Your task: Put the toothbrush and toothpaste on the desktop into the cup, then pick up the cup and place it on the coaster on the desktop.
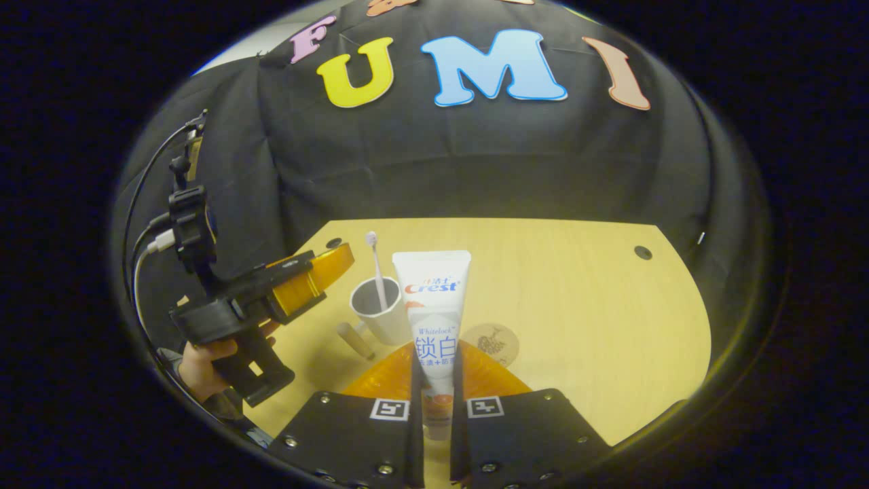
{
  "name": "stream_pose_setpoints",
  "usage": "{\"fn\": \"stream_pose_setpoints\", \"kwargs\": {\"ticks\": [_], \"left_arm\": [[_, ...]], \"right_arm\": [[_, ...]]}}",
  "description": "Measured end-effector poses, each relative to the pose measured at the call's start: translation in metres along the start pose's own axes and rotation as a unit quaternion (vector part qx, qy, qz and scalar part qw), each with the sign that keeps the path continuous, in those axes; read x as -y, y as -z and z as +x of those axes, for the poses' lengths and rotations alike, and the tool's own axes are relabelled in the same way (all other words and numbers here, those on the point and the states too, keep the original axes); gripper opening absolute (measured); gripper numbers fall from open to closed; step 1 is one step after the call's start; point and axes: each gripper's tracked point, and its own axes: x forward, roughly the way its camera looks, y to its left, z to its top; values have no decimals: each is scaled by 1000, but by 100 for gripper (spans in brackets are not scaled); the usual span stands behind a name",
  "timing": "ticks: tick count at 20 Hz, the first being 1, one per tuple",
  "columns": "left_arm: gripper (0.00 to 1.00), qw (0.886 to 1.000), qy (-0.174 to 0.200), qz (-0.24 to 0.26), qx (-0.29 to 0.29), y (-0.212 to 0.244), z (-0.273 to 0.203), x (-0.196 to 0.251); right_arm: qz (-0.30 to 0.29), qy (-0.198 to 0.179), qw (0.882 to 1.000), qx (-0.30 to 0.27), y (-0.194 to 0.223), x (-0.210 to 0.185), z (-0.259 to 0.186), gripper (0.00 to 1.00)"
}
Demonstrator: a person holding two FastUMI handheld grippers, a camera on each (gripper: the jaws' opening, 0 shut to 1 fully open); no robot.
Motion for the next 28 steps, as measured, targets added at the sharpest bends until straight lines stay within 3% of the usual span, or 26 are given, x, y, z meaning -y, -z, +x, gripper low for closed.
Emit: {"fn": "stream_pose_setpoints", "kwargs": {"ticks": [6,10,13,14,19,28], "left_arm": [[96,999,-36,-16,-11,7,-31,-30],[93,998,-44,-34,-26,18,-48,-42],[96,997,-47,-51,-40,29,-59,-46],[93,996,-48,-54,-43,32,-62,-48],[100,994,-51,-76,-60,47,-69,-56],[96,992,-54,-92,-73,59,-75,-58]], "right_arm": [[-28,-43,998,42,-41,-33,37,16],[-38,-60,995,69,-65,-52,62,16],[-45,-67,993,84,-79,-67,81,17],[-46,-69,993,89,-81,-68,89,17],[-63,-77,990,103,-91,-86,116,18],[-88,-70,991,76,-74,-93,149,24]]}}
